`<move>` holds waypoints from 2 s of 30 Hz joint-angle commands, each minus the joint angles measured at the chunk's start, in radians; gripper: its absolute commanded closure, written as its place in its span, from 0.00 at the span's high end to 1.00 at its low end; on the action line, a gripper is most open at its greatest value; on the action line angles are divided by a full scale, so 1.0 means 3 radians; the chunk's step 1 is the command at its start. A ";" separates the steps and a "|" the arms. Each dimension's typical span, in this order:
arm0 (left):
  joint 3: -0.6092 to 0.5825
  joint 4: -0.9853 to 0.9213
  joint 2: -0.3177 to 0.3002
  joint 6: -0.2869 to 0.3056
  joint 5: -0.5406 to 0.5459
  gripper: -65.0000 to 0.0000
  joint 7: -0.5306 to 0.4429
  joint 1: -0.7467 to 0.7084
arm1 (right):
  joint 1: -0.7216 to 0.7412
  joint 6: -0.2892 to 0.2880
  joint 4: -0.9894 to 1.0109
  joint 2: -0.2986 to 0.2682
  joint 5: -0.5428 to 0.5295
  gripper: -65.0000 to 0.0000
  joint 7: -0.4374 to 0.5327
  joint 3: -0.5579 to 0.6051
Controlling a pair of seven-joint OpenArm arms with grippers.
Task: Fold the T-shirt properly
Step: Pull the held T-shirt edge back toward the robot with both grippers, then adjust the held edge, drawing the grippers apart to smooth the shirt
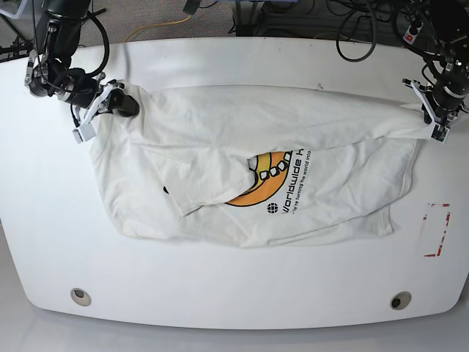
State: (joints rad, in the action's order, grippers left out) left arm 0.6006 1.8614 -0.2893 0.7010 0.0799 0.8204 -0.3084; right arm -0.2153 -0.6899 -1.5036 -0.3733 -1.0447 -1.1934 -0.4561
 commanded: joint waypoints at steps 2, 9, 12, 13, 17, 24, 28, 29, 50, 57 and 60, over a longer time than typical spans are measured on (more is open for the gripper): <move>0.0077 0.0099 -0.0056 -0.0009 0.0023 0.01 -0.0067 0.0069 | -0.0031 -0.0027 -0.0059 -0.0068 0.0002 0.00 0.0053 -0.0047; 0.0159 0.0058 -0.0061 -0.0009 0.0038 0.01 -0.0067 0.0309 | -0.0195 -0.0027 -0.0069 -0.0119 0.0032 0.00 0.0063 -0.0226; 0.0159 -0.0101 -0.0061 -0.0009 0.0038 0.01 -0.0072 0.0422 | -0.0236 -0.0027 -0.0069 -0.0170 0.0099 0.00 0.0068 -0.0226; 0.0154 -0.0172 -0.0061 -0.0009 0.0028 0.01 -0.0072 0.0499 | -0.0236 -0.0027 -0.0069 -0.0170 0.0150 0.00 0.0068 -0.0232; 0.0138 -0.0479 -0.0066 -0.0009 0.0017 0.01 -0.0072 0.0744 | -0.0241 -0.0027 -0.0069 -0.0170 0.0304 0.00 0.0068 -0.0237; -0.0036 -0.1016 -0.0209 -0.0009 0.0017 0.01 -0.0098 0.1072 | -0.0241 -0.0027 -0.0069 -0.0170 0.0344 0.00 0.0068 -0.0237; -0.0123 -0.1348 -0.0301 -0.0009 0.0017 0.04 -0.0098 0.1225 | -0.0231 -0.0027 -0.0069 -0.0170 0.0344 0.00 0.0068 -0.0237; -0.0169 -0.1451 -0.0322 -0.0009 0.0023 0.09 -0.0098 0.1281 | -0.0231 -0.0027 -0.0069 -0.0170 0.0344 0.00 0.0068 -0.0237; -0.0194 -0.1722 -0.0874 -0.0009 0.1434 0.61 0.0475 0.1506 | -0.0231 -0.0027 -0.0422 -0.0165 0.0344 0.00 0.0068 -0.0237; 0.0005 -0.1676 -0.1007 -0.0009 0.2114 0.62 0.0475 0.1164 | -0.0226 -0.0027 -0.0427 -0.0165 0.0344 0.09 0.0068 -0.0237; 0.0000 -0.1676 -0.0992 -0.0009 0.2135 0.62 0.0470 0.1169 | -0.0231 -0.0027 -0.0427 -0.0165 0.0344 0.09 0.0068 -0.0237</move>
State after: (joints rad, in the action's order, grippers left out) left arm 0.5991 1.3380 -0.5674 0.6968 0.6983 0.9874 0.0212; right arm -0.2871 -0.6926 -1.6150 -0.4015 -0.9207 -1.1893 -0.5182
